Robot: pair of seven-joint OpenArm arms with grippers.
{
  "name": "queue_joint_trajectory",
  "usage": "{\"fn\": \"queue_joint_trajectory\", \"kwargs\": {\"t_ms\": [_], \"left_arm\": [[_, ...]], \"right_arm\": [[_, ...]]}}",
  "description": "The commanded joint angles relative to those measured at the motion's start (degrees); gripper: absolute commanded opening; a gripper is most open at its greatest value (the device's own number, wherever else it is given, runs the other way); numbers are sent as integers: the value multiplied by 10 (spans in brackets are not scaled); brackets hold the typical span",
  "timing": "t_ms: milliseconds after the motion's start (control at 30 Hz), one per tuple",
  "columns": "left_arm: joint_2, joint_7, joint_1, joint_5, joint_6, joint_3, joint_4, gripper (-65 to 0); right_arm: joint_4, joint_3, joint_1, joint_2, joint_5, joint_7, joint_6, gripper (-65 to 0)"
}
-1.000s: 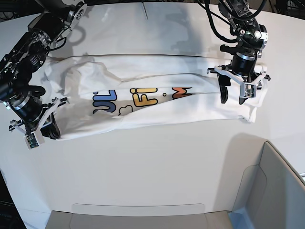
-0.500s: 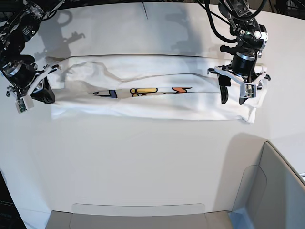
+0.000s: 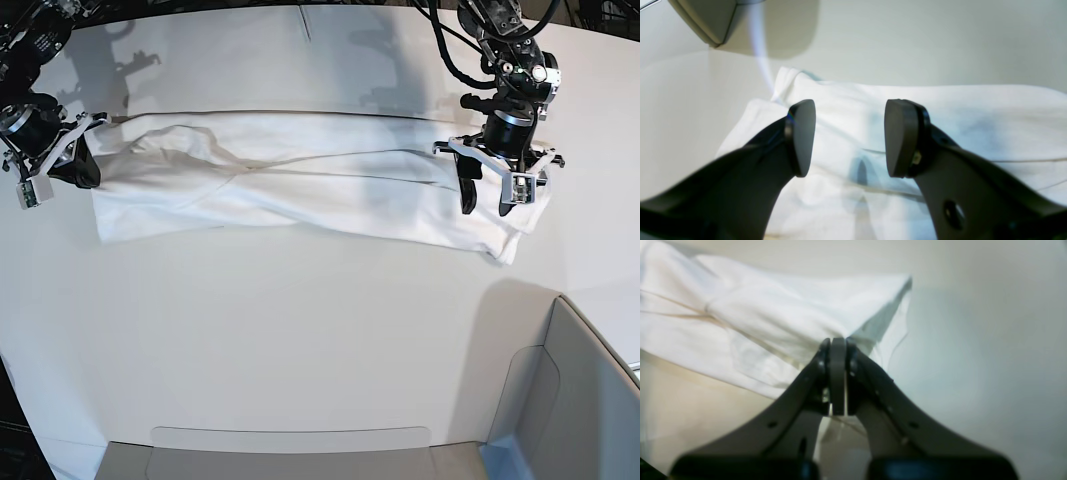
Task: Layout the t-shirt on the table in an organized manner, then fold the t-shirt properly
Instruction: 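Grasp the shirt end with the right gripper and fold it over, then grasp the opposite shirt end with the left gripper and lift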
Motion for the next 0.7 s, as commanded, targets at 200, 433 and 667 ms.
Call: {"fn": "queue_joint_trajectory", "kwargs": {"t_ms": [200, 433, 667], "left_arm": [[0, -13, -3, -6, 1, -1, 8, -332], [-24, -9, -21, 14, 1, 9, 7, -298], [-112, 152, -104, 147, 1, 165, -9, -241]], "right_arm": [[-79, -4, 5, 9, -84, 7, 7, -650], [-81, -4, 9, 9, -99, 7, 7, -650], [-81, -48, 9, 16, -99, 7, 7, -650]]}}
